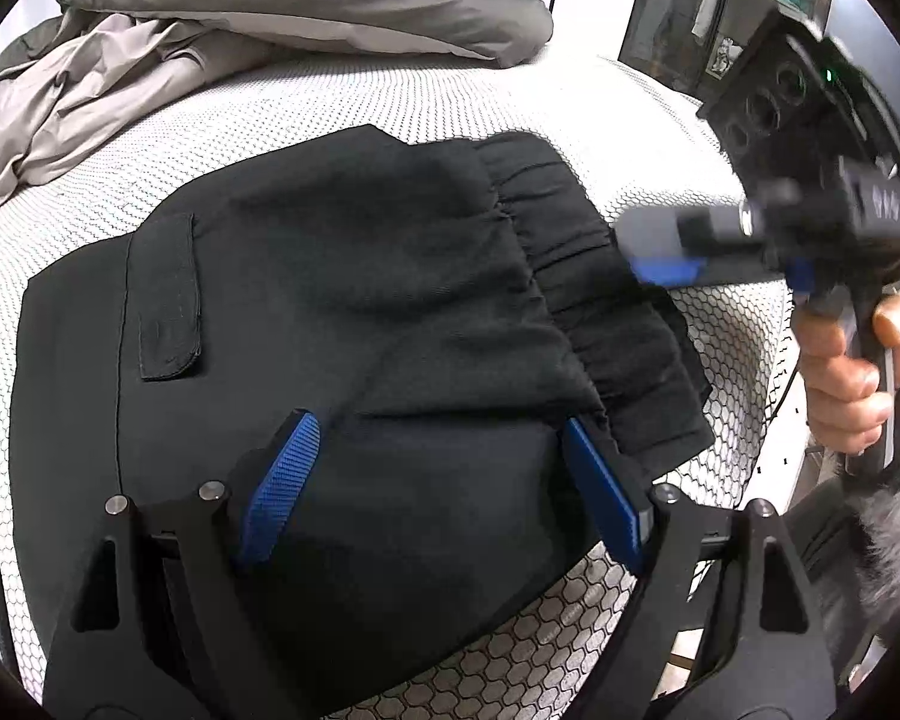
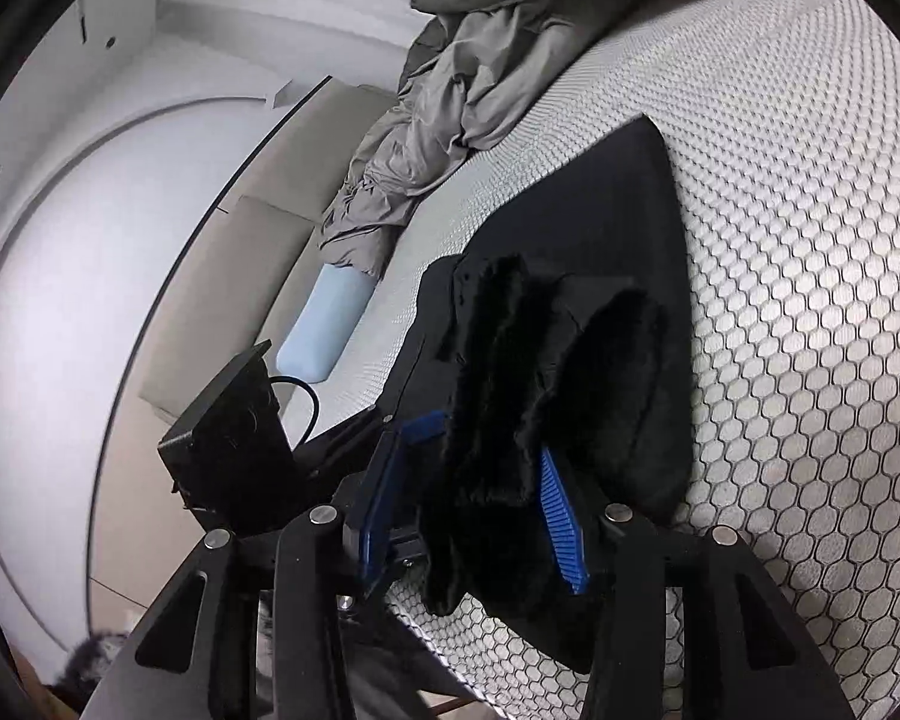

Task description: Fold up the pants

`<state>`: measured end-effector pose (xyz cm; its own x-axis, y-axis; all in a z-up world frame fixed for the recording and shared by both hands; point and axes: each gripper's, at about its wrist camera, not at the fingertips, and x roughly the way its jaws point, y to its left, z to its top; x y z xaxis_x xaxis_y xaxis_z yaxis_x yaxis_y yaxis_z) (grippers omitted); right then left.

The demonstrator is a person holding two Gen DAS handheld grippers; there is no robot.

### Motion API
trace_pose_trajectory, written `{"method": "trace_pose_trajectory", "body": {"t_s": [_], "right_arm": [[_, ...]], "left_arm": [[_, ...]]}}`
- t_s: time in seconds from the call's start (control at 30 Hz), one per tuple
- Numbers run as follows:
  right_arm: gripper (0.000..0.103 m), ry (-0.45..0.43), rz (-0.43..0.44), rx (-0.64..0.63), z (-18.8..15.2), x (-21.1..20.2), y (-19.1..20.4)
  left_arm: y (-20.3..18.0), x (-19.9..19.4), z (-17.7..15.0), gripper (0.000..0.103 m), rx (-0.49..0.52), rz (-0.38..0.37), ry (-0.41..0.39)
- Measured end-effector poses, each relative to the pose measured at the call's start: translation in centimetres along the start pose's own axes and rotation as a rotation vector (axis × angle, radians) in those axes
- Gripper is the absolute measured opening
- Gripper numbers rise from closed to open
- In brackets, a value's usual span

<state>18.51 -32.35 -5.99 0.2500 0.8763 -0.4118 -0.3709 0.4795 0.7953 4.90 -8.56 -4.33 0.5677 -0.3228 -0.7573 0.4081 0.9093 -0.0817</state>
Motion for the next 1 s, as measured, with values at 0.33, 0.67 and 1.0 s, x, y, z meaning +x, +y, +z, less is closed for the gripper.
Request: {"method": "trace_pose_trajectory", "body": {"t_s": [0.33,0.67,1.0], "right_arm": [[0.032,0.125,-0.116,-0.04,-1.8,2.2,1.3],[0.018,0.165,-0.136,0.118,-2.1,1.4,-1.5],[0.023,0.235,-0.235,-0.072,-3.2,1.8,2.4]], "left_arm": [[-0.5,0.3,0.1,0.082,0.028,0.019,0.004],[1.0,-0.3,0.3,0.083,-0.031,0.016,-0.016],[3.5,-3.2,0.3,0.083,-0.09,0.04,-0.078]]}}
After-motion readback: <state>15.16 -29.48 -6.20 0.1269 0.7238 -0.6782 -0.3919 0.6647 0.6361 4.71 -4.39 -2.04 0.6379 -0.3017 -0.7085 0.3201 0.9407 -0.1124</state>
